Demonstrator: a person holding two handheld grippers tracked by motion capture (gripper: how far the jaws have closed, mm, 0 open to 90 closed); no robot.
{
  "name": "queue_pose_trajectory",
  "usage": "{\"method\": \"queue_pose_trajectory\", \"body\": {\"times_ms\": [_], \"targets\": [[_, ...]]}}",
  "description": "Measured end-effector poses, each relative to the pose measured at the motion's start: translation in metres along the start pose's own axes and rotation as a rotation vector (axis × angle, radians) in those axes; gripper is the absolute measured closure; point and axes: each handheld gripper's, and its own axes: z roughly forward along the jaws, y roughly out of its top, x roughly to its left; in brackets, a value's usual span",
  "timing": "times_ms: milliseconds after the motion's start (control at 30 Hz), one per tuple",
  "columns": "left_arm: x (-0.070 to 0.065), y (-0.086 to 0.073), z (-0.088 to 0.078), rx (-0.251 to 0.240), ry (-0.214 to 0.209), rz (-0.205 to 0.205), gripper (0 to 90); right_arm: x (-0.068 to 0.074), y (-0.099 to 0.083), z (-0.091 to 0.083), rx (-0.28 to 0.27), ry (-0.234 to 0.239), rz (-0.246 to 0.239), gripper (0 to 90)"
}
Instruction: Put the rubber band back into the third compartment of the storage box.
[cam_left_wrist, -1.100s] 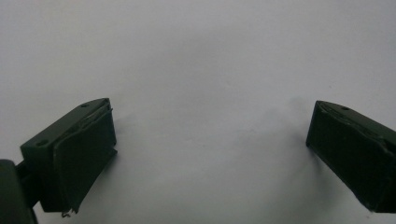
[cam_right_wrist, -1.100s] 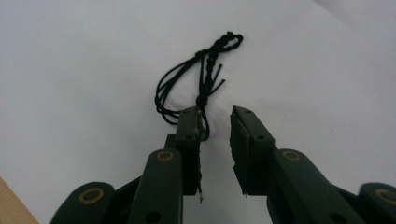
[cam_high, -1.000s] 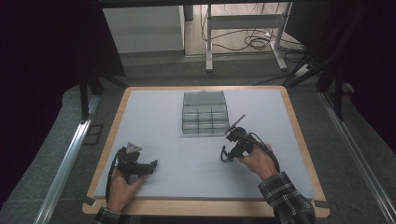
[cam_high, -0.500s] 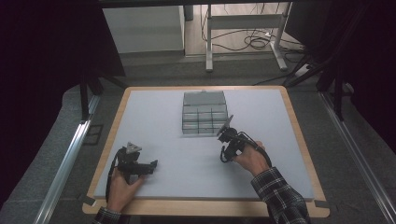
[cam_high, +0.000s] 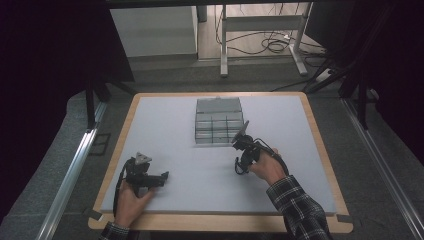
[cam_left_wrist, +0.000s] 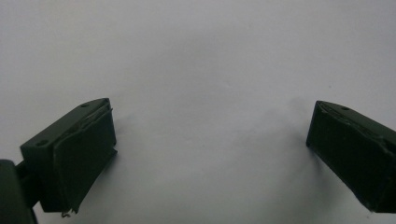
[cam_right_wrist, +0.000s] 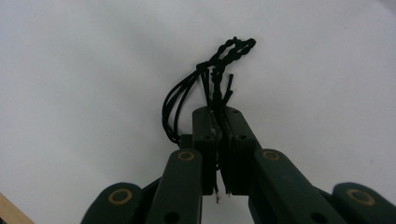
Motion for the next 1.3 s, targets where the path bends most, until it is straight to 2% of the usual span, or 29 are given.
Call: {"method": "queue_pose_trajectory", "body": {"times_ms": [233, 467, 900, 1300], "targets": [[0.000, 0.000, 0.000, 0.000, 0.000, 0.000, 1.4, -0.003, 0.000, -0.011, -0.015, 0.028, 0.040, 84.2], [0.000, 0.000, 0.000, 0.000, 0.000, 0.000, 1.4, -0.007, 0.001, -0.028, -0.035, 0.022, 0.046, 84.2], [0.000, 0.000, 0.000, 0.000, 0.000, 0.000, 1.4, -0.013, 0.008, -0.052, -0.053, 0.030, 0.090, 84.2], [0.000, 0.000, 0.000, -0.001, 0.000, -0.001, 1.4, -0.018, 0.022, -0.075, -0.079, 0.017, 0.120, 84.1]]}}
